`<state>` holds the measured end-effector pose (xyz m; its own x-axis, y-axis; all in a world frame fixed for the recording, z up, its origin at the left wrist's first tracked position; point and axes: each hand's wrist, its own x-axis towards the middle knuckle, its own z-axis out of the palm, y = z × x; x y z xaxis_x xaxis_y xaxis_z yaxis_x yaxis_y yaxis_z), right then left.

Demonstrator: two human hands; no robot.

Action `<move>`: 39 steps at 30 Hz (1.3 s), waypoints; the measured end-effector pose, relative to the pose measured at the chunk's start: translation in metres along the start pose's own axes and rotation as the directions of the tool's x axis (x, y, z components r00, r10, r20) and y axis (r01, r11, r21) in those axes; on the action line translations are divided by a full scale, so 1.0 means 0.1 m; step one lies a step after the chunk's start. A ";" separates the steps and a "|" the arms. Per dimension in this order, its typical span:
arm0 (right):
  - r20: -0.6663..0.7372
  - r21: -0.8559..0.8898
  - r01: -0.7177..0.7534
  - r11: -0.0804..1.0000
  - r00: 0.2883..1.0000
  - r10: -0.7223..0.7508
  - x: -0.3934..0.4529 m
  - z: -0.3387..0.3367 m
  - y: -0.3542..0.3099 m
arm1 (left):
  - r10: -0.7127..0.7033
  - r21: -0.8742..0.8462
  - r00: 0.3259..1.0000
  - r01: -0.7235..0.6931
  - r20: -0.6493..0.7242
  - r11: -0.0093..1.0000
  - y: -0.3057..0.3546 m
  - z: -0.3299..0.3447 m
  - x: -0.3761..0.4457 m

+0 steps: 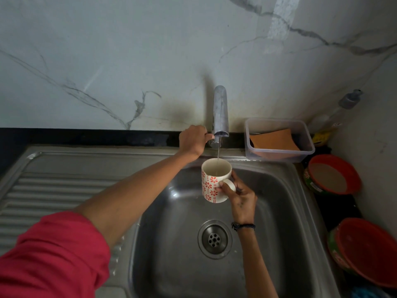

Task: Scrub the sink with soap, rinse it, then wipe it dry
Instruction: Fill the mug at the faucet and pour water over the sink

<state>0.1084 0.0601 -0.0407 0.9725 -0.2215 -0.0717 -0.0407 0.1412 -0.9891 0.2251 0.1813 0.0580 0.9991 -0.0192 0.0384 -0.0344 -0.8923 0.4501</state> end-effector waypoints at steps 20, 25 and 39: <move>0.091 -0.517 0.042 0.855 0.996 0.006 -0.38 -0.20 -0.23 | 0.106 -0.032 0.988 -0.103 0.113 0.994 -1.00 0.50 -0.61; 0.290 -0.844 0.199 0.498 0.951 0.111 -0.28 0.25 -0.42 | -0.067 0.136 0.992 0.052 0.110 0.989 -1.82 0.27 -0.81; 0.259 -0.905 0.239 0.350 0.966 0.010 0.31 1.13 -0.77 | 0.198 0.223 0.967 -0.232 0.162 0.947 -1.94 0.46 -0.56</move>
<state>0.1678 0.1515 0.0473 0.9982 0.0375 -0.0458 0.0109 -0.8772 -0.4800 0.1772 0.3350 -0.0722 0.9631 -0.2686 -0.0183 -0.2583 -0.9410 0.2185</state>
